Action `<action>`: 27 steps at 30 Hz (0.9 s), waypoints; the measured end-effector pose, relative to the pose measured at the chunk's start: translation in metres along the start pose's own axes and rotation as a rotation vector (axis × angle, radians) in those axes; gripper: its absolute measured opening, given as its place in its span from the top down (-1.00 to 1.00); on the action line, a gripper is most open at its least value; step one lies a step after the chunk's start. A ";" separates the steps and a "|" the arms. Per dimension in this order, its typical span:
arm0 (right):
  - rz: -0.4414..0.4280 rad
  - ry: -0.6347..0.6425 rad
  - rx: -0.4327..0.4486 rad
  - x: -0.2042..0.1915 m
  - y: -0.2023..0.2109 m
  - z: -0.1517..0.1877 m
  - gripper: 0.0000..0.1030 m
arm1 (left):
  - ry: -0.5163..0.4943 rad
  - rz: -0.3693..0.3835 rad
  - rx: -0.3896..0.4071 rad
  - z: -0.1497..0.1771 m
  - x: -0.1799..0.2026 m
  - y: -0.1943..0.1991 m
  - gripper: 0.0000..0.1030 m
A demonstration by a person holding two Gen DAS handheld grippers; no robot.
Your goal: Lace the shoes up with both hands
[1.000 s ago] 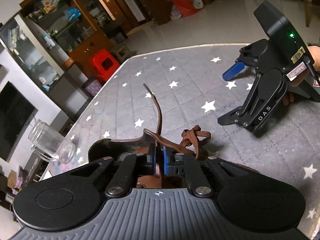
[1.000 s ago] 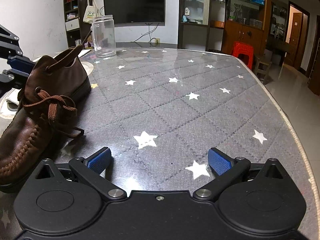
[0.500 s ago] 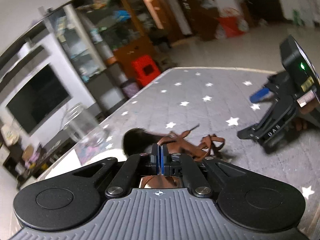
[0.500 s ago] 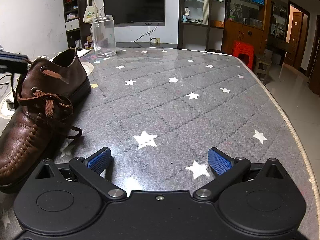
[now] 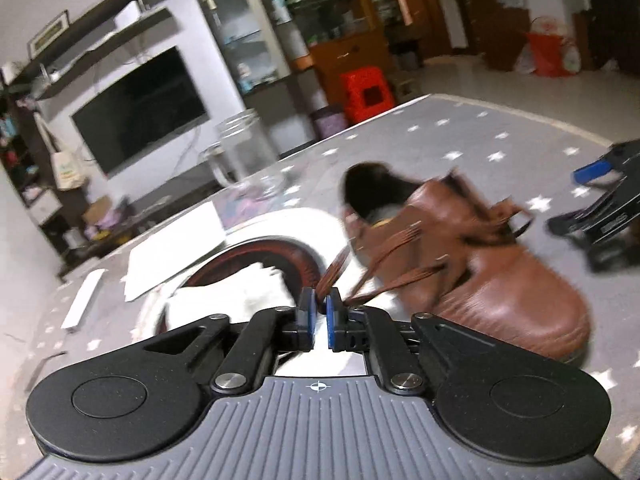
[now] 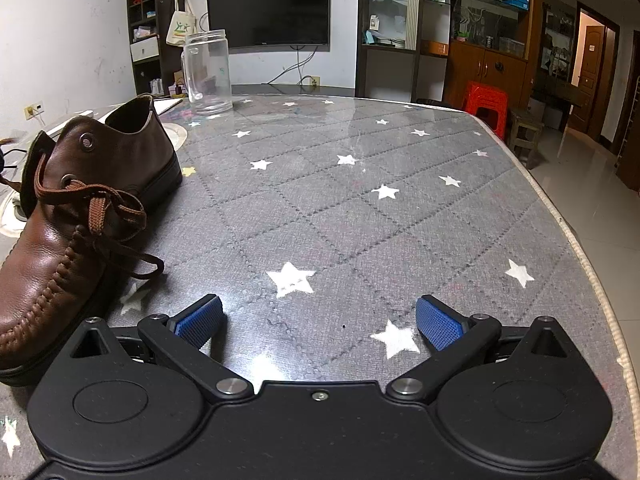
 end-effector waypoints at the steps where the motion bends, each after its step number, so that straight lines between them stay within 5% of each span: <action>1: 0.000 0.000 0.000 0.000 0.000 0.000 -1.00 | 0.000 -0.014 -0.002 0.000 -0.002 0.001 0.70; 7: 0.002 0.001 0.001 -0.001 -0.003 -0.001 -1.00 | -0.009 0.001 0.047 -0.015 -0.002 0.015 0.33; 18: -0.006 -0.005 0.000 -0.001 -0.003 -0.001 -1.00 | -0.056 0.174 0.081 -0.059 0.049 0.009 0.27; 27: -0.005 -0.005 -0.001 -0.002 -0.003 -0.001 -1.00 | -0.006 0.202 0.048 -0.059 0.046 -0.009 0.26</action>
Point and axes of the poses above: each gripper's, at about its wrist camera, not at the fingertips, and y roughly against the way its jaws point, x to its right, z to its underside, the point moved 8 cm from there along -y, roughly the way its jaws point, and after that the axes turned 12 degrees about -x, right-handed, at the moved point
